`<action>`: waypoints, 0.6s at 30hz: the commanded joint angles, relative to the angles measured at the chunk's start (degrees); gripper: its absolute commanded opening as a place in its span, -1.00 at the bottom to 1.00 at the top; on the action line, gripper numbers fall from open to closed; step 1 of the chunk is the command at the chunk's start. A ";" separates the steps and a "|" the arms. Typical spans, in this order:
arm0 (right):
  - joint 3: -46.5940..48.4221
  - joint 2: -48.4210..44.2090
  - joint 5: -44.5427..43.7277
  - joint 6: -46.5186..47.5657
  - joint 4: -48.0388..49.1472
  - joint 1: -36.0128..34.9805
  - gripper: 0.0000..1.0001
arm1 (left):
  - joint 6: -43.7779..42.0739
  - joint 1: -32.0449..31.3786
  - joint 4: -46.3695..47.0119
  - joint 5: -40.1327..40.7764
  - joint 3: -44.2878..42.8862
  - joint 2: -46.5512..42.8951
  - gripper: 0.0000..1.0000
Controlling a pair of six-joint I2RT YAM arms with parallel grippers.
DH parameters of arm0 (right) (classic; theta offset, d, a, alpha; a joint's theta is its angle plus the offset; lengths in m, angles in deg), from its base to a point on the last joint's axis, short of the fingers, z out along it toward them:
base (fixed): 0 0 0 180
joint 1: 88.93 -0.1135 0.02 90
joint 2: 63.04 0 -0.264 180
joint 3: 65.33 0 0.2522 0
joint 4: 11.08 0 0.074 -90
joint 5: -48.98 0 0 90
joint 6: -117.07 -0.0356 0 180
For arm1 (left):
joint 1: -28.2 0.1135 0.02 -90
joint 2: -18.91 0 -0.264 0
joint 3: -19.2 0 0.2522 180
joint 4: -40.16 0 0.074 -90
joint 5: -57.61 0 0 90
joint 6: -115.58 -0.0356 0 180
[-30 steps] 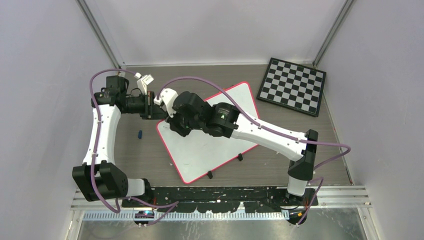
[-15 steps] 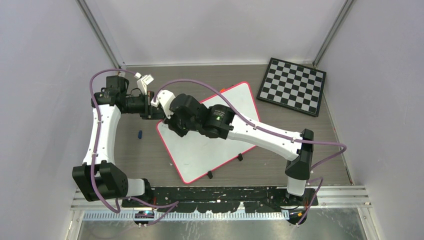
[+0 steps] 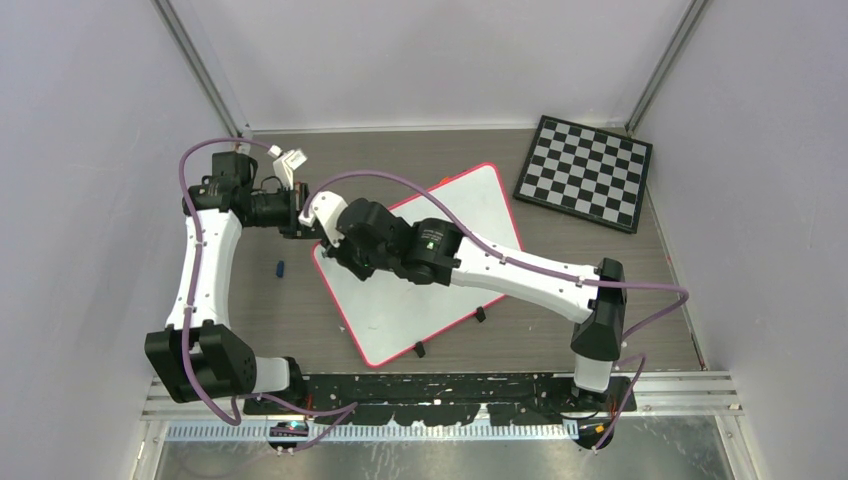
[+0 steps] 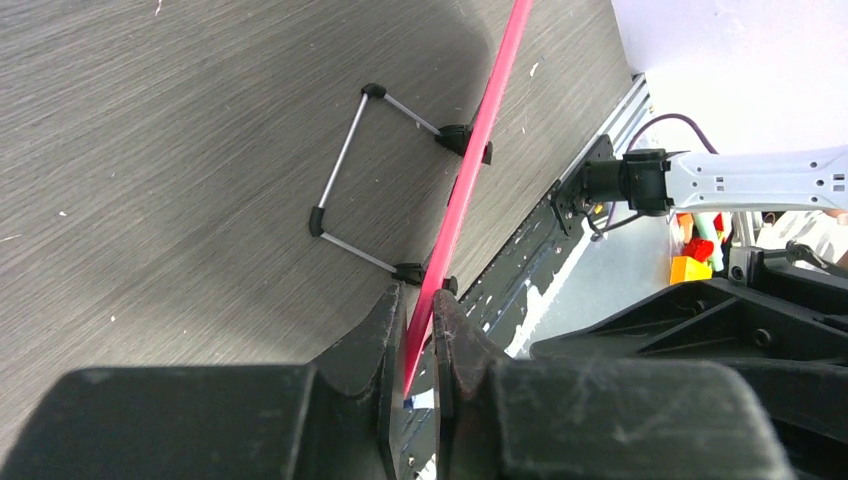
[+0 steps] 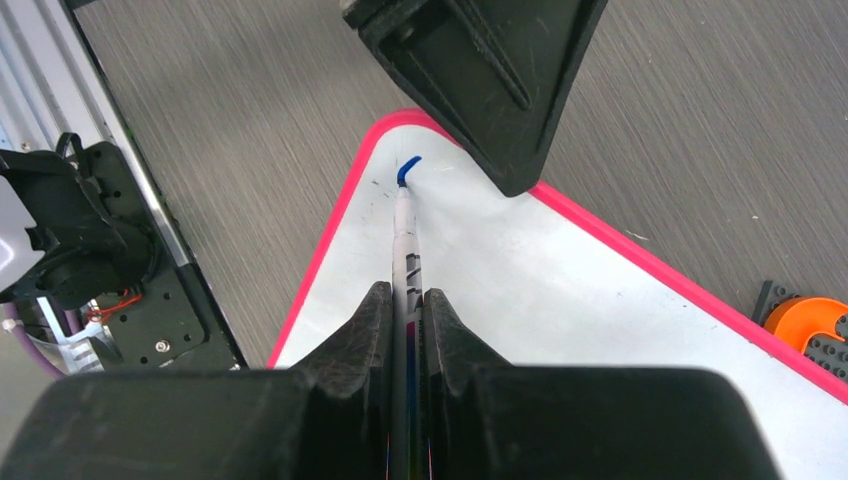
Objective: Write a sentence on the whiteboard
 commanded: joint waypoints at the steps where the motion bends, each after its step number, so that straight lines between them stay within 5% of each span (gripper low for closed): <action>1: -2.77 -3.25 -3.55 1.31 1.60 1.19 -0.99 | 1.16 0.14 0.07 -0.76 0.15 -0.98 -1.00; 18: -4.68 -6.20 -1.77 1.12 1.31 4.20 -0.99 | 1.47 0.17 0.23 -0.30 -0.12 -0.91 -1.00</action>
